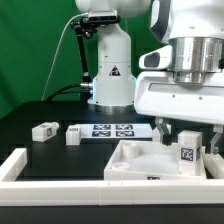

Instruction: Assemble one leg

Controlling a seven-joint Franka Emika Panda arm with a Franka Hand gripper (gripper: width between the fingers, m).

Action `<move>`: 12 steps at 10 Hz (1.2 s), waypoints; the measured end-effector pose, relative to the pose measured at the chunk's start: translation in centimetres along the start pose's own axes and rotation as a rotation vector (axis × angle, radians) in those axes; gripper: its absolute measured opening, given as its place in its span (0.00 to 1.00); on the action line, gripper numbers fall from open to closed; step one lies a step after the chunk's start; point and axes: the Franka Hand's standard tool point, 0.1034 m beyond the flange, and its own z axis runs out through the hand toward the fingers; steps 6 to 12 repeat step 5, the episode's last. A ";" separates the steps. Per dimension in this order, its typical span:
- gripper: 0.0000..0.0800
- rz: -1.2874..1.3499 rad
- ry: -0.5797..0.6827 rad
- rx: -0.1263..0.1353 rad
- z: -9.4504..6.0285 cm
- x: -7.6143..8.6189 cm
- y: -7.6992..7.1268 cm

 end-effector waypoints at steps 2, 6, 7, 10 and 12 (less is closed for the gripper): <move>0.81 0.000 0.000 0.000 0.0 0.0 0.0; 0.81 0.000 0.000 0.000 0.0 0.0 0.0; 0.81 0.000 0.000 0.000 0.0 0.0 0.0; 0.81 0.000 0.000 0.000 0.0 0.0 0.0; 0.81 0.000 0.000 0.000 0.0 0.0 0.0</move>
Offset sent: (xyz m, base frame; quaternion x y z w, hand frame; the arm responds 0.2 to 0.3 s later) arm 0.0000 0.0000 0.0000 0.0000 0.0000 0.0000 1.0000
